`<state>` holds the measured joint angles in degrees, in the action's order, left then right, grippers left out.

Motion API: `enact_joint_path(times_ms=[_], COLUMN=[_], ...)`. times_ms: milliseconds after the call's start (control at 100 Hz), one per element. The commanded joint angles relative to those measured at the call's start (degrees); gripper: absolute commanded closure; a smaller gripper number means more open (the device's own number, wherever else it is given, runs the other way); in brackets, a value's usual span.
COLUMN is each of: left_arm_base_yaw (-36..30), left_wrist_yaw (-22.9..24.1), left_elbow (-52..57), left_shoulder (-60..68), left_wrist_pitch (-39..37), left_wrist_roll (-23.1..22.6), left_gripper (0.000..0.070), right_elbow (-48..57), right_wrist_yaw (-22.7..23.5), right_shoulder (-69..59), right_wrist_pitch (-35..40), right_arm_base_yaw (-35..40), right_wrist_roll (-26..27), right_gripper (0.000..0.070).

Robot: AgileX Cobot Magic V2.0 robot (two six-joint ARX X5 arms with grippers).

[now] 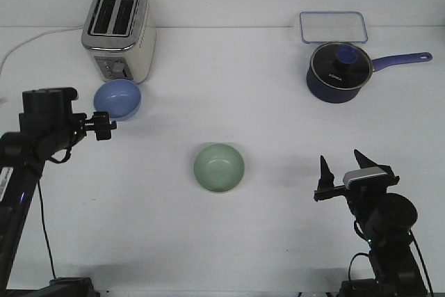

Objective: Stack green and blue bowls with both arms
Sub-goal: 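Grasp the blue bowl's rim with the left gripper and lift it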

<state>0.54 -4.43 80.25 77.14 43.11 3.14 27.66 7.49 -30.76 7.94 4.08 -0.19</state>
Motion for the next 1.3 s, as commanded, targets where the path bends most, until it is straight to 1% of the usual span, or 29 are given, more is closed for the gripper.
enact_joint_path(times_ms=[0, 110, 220, 430, 610, 960, 1120, 1290], left_arm_base_yaw=[0.3, 0.7, 1.4, 3.9, 5.5, 7.2, 7.3, 7.3], left_wrist_yaw=[0.0, 0.0, 0.0, 0.0, -0.1, -0.2, -3.2, -3.3], left_elbow=[5.4, 13.3, 19.6, 27.1, 27.9, 27.9, 27.9, 27.9], left_shoulder=[5.2, 13.1, 19.9, 29.5, 34.0, 41.1, 43.6, 45.6], left_wrist_pitch=[0.9, 3.3, 4.5, 6.5, 6.1, 2.9, 1.3, -0.7], left_wrist_roll=[-0.1, -1.6, -4.3, -5.3, -6.6, -6.8, -6.8, -6.8], left_gripper=[0.0265, 0.0265, 0.0265, 0.0265, 0.0265, 0.0265, 0.0265, 0.0265], right_elbow=[0.0, 0.0, 0.0, 0.0, 0.0, 0.0, 0.0, 0.0], right_wrist_yaw=[-0.1, -0.1, 0.0, 0.0, 0.0, 0.0, 0.0, 0.0], right_shoulder=[0.0, 0.0, 0.0, 0.0, 0.0, 0.0, 0.0, 0.0], right_wrist_pitch=[-0.7, -0.7, -0.6, -0.7, -0.6, -0.7, -0.7, -0.7], right_arm_base_yaw=[0.1, 0.1, 0.1, 0.1, 0.1, 0.1, 0.1, 0.1], right_wrist_roll=[0.4, 0.4, 0.4, 0.4, 0.4, 0.4, 0.4, 0.4], right_gripper=[0.0152, 0.0152, 0.0152, 0.0152, 0.0152, 0.0151, 0.0151, 0.0152])
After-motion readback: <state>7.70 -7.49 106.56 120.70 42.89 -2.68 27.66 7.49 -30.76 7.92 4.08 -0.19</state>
